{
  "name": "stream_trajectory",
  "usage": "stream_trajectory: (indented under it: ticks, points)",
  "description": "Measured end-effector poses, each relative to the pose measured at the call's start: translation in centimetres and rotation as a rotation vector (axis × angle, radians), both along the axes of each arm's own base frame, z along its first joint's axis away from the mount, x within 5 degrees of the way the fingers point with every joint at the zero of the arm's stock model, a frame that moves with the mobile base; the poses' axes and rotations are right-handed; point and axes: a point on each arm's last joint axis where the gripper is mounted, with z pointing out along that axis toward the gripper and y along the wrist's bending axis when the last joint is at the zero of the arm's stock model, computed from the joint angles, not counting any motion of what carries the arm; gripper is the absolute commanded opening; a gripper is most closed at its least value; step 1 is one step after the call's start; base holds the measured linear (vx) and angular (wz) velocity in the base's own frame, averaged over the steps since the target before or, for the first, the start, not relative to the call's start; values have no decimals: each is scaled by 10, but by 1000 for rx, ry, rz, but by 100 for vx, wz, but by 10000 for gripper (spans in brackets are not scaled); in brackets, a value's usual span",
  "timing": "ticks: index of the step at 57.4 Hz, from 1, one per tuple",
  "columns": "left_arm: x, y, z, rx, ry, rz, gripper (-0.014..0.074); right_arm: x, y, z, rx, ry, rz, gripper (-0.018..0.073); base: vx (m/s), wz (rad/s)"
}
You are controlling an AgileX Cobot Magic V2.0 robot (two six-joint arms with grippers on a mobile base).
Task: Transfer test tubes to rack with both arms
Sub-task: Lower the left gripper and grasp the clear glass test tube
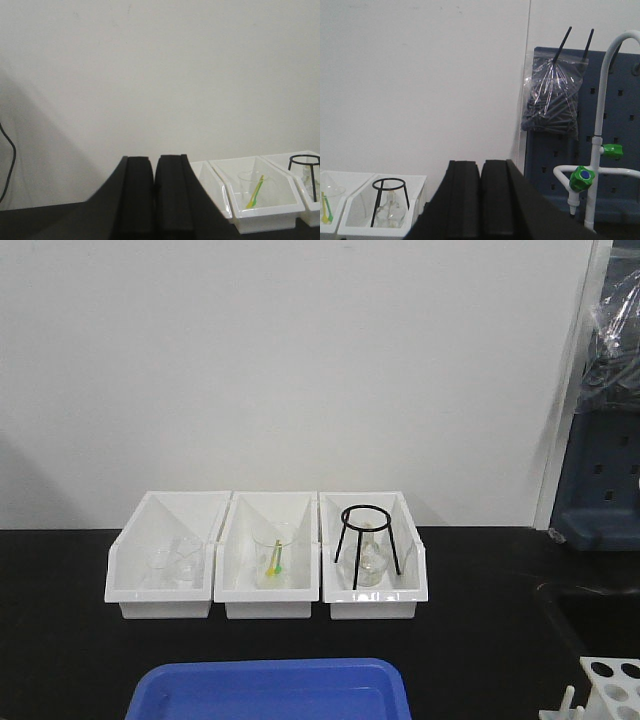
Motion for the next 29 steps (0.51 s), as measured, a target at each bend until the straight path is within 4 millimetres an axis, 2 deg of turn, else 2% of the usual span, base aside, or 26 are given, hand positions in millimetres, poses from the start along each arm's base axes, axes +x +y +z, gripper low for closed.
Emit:
stream_trajectory:
  ticks: [11, 22, 29]
  points:
    - [21, -1, -10, 8, 143, 1, 382, 19, -1, -6, 12, 129, -5, 81, 0, 0]
    - [37, -2, -22, 18, 275, 3, 513, 31, -2, -12, 36, 202, -2, 260, 0, 0]
    - [46, -2, -36, 96, 411, 10, 568, 36, -2, -14, 43, 233, -2, 365, 0, 0]
